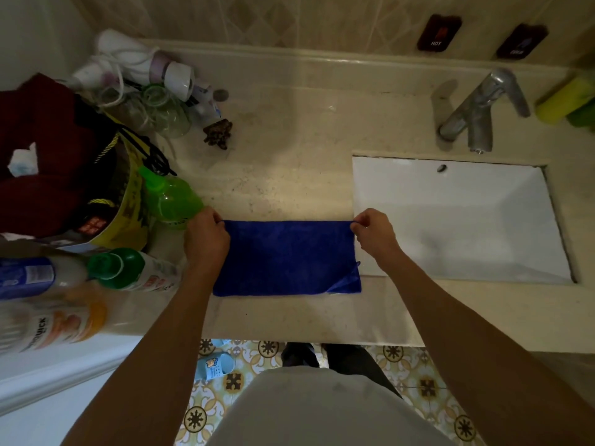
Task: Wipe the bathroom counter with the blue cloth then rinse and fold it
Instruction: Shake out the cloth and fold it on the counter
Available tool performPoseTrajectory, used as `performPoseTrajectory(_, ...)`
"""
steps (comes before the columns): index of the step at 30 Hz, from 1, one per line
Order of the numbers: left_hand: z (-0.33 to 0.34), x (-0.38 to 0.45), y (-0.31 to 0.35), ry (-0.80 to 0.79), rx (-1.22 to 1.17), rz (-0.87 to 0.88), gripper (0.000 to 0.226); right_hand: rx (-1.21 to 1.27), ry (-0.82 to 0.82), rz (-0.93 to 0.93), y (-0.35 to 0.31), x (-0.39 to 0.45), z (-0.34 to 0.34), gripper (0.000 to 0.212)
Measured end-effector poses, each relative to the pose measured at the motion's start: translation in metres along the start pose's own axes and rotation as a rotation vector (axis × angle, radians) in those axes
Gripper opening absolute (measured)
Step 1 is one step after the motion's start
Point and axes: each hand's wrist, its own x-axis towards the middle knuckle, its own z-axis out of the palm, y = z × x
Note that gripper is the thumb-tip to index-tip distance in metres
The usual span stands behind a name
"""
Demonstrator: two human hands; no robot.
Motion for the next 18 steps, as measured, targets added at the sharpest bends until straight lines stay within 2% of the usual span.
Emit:
performPoseTrajectory(2, 0.000, 0.001, 0.001, 0.025, -0.014, -0.012, 0.009, 0.044, -0.020, 0.047, 0.001, 0.000, 0.000, 0.003)
performPoseTrajectory(4, 0.000, -0.002, 0.004, 0.040, -0.021, -0.025, 0.019, 0.063, -0.034, 0.053, 0.000, -0.003, 0.000, 0.006)
performPoseTrajectory(6, 0.001, -0.009, 0.014, 0.066, -0.034, -0.018, 0.034, 0.042, 0.002, 0.018, 0.003, -0.013, -0.003, 0.009)
performPoseTrajectory(7, 0.003, -0.015, 0.022, 0.066, -0.042, 0.024, 0.035, -0.005, 0.031, -0.014, 0.007, -0.021, -0.005, 0.007)
performPoseTrajectory(9, 0.011, -0.031, 0.040, 0.001, -0.038, 0.189, 0.025, -0.139, 0.039, -0.058, 0.017, -0.040, -0.005, 0.009)
performPoseTrajectory(11, 0.024, -0.049, 0.057, -0.119, -0.050, 0.390, 0.018, -0.245, -0.040, -0.026, 0.027, -0.059, 0.000, 0.021)
performPoseTrajectory(14, 0.048, -0.064, 0.078, -0.249, -0.077, 0.659, 0.019, -0.276, -0.110, 0.024, 0.034, -0.075, 0.008, 0.025)
performPoseTrajectory(18, 0.074, -0.060, 0.111, -0.361, 0.088, 0.793, 0.026, -0.249, -0.001, 0.098, 0.047, -0.091, 0.002, 0.011)
